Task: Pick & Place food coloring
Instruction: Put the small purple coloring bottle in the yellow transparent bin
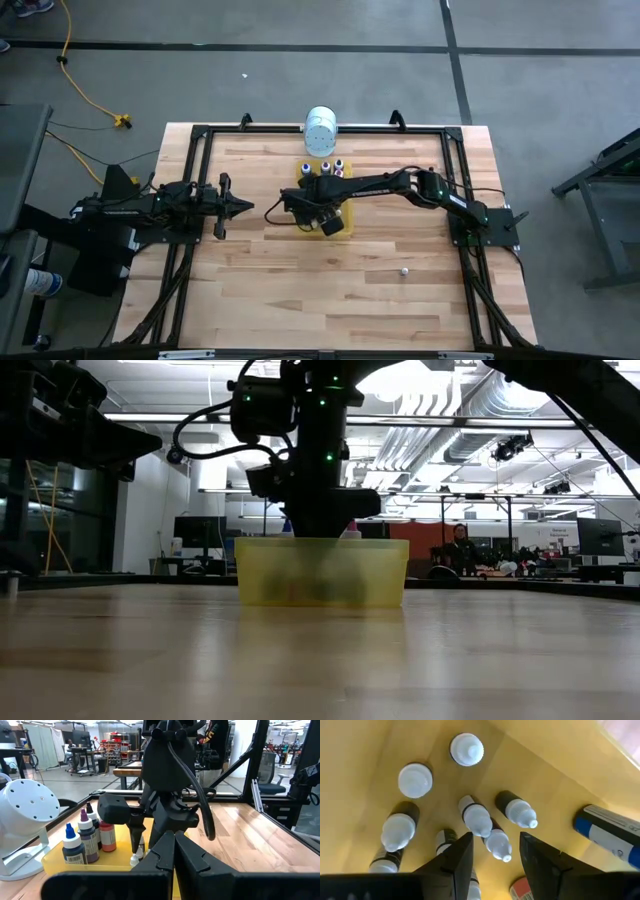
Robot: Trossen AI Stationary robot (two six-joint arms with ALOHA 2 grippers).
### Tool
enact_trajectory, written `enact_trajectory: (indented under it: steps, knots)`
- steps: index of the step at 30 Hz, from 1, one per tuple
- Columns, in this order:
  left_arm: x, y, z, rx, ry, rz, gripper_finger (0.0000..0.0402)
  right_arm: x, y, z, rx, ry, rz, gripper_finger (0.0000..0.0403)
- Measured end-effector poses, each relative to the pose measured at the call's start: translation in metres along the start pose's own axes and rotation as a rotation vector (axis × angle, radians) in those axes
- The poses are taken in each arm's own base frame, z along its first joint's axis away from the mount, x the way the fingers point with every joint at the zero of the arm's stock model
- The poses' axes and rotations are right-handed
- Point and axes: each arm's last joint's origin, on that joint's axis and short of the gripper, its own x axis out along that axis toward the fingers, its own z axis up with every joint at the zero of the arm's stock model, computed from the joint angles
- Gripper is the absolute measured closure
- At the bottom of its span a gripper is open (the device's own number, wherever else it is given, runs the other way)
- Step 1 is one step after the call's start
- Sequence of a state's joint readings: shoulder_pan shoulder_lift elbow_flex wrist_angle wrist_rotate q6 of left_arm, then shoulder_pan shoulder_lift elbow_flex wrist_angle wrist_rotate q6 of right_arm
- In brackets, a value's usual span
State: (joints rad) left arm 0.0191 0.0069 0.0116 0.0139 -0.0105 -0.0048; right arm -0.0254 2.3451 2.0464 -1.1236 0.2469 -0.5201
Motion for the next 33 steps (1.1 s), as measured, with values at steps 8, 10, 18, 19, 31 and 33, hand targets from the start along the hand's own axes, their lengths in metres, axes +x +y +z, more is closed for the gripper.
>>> enact_trajectory:
  steps: [8, 10, 18, 19, 31, 33]
  knots:
    - [0.000, 0.000, 0.000, 0.000, 0.000, 0.000, 0.0401, -0.015, 0.001, 0.006, 0.018, -0.042, 0.004, 0.0253]
    - [0.000, 0.000, 0.000, 0.000, 0.000, 0.000, 0.0401, -0.023, -0.001, 0.006, 0.021, -0.060, 0.013, 0.0252]
    - [0.000, 0.000, 0.000, 0.000, 0.000, 0.000, 0.0401, -0.061, -0.002, 0.010, 0.034, -0.113, 0.073, 0.0252]
    - [0.000, 0.000, 0.000, 0.000, 0.000, 0.000, 0.0401, -0.066, -0.002, 0.009, 0.052, -0.121, 0.090, 0.0252]
    - [0.000, 0.000, 0.000, 0.000, 0.000, 0.000, 0.0401, -0.121, 0.004, -0.020, 0.174, -0.202, 0.256, 0.0251]
    - [0.000, 0.000, 0.000, 0.000, 0.000, 0.000, 0.0401, -0.128, 0.006, -0.029, 0.178, -0.206, 0.255, 0.0251]
